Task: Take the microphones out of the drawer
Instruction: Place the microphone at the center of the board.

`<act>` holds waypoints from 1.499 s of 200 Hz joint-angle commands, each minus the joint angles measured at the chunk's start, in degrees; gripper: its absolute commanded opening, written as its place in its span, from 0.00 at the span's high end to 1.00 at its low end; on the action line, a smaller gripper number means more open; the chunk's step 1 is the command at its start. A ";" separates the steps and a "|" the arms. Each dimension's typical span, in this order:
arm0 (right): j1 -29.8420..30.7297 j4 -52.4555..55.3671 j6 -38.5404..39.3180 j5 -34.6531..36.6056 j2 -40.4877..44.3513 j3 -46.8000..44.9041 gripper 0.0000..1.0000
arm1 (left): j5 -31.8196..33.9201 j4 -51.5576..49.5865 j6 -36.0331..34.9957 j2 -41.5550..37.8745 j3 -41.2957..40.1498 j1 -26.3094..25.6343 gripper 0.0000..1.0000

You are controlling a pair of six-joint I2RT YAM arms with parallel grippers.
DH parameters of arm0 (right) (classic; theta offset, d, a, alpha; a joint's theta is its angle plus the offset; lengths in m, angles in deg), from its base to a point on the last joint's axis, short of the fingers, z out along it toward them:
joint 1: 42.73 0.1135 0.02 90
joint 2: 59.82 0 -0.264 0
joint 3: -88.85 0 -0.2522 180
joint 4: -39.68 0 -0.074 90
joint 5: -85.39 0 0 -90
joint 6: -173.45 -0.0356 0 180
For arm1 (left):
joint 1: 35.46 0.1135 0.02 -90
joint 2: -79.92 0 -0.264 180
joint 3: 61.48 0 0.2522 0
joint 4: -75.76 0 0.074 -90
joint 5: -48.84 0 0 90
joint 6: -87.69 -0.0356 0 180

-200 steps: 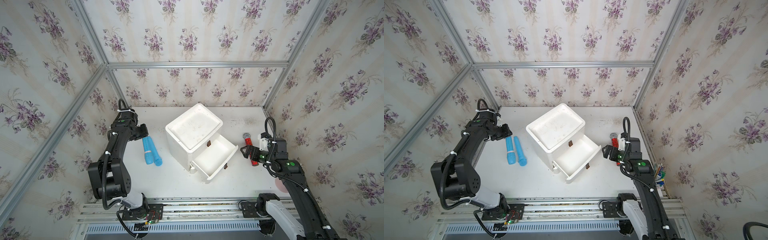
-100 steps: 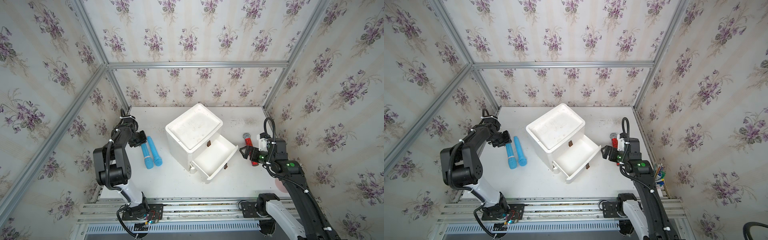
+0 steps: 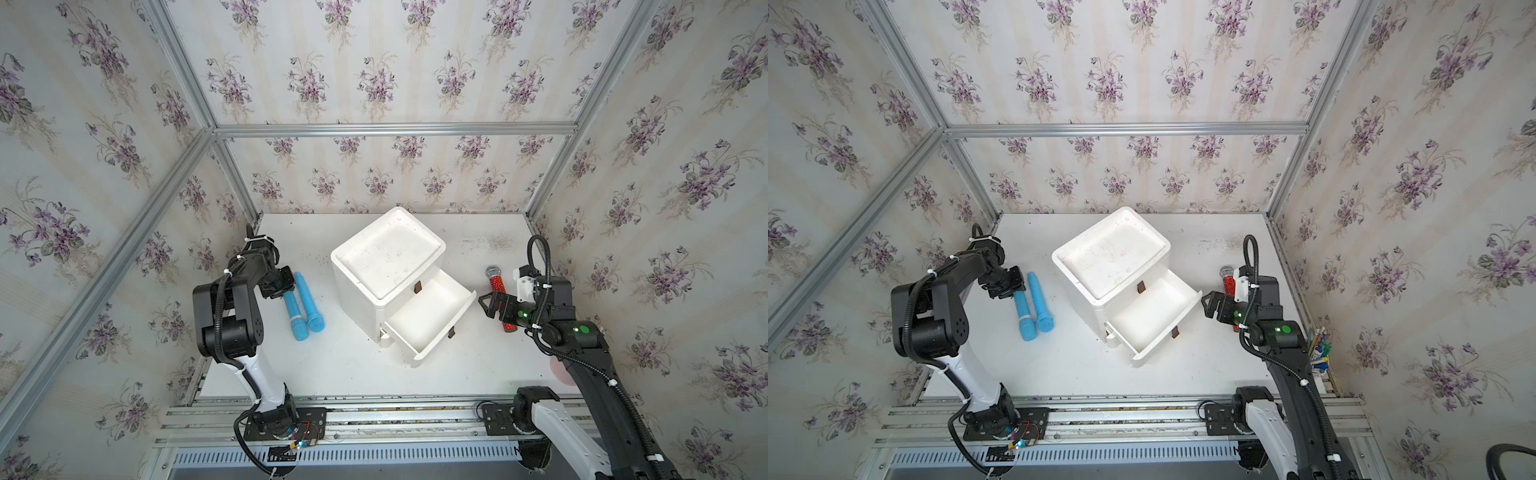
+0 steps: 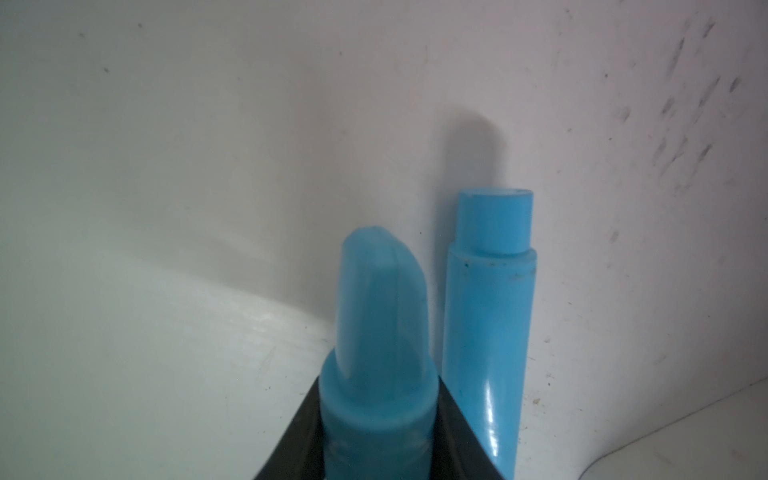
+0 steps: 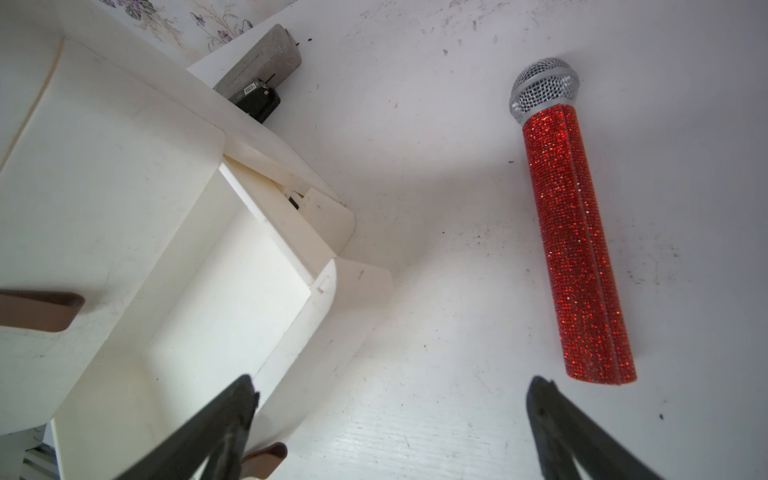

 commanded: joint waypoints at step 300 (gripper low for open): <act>20.71 14.55 -13.38 10.76 -1.33 5.64 0.00 | -17.93 -4.08 -2.14 -19.19 8.67 -2.89 0.01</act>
